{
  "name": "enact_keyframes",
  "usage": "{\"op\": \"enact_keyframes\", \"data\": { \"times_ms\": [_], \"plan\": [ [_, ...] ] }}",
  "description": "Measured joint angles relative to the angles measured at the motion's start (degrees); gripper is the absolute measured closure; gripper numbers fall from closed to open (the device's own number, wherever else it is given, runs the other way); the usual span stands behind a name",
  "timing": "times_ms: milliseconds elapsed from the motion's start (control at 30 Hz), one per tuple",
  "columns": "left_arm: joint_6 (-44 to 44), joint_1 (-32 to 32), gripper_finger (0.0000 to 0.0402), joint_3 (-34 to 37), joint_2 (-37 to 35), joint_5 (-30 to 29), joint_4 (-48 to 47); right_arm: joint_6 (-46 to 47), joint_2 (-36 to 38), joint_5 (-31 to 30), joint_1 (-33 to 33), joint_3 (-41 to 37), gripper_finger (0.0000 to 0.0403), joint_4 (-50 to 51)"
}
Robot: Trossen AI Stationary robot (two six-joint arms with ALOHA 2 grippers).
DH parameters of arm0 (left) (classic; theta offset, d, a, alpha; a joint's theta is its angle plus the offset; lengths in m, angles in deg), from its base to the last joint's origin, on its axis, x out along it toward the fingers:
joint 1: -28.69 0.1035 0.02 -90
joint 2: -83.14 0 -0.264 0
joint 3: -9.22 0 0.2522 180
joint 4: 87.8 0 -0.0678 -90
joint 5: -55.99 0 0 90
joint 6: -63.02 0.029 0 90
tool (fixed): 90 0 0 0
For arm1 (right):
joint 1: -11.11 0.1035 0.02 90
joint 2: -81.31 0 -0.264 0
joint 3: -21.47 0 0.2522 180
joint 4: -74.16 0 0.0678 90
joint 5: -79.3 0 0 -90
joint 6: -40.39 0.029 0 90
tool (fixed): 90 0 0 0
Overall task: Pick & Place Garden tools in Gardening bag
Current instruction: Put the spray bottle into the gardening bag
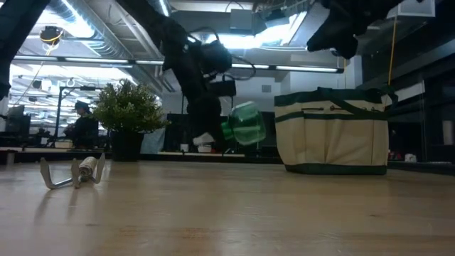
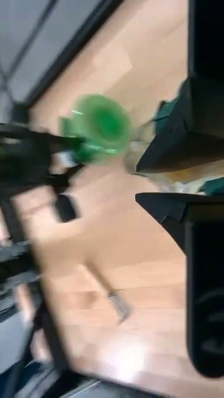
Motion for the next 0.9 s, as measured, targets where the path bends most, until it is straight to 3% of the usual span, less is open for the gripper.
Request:
{"op": "enact_keyframes", "data": {
  "times_ms": [300, 700, 900],
  "plan": [
    [0.5, 0.0, 0.0271, 0.0, -10.4, -7.1, -1.5, -0.3, -10.8, -0.2, -0.9, 5.8, 0.0343, 11.9],
    [0.9, 2.8, 0.0271, 0.0, -25.3, -14.8, -8.6, -3.0, -23.5, -0.4, -3.2, 5.8, 0.0343, 10.1],
    [0.3, 3.8, 0.0271, 0.0, -31.6, -16.4, -11.5, -7.5, -28.4, 2.6, -3.6, 5.8, 0.0343, -0.6]
  ]
}}
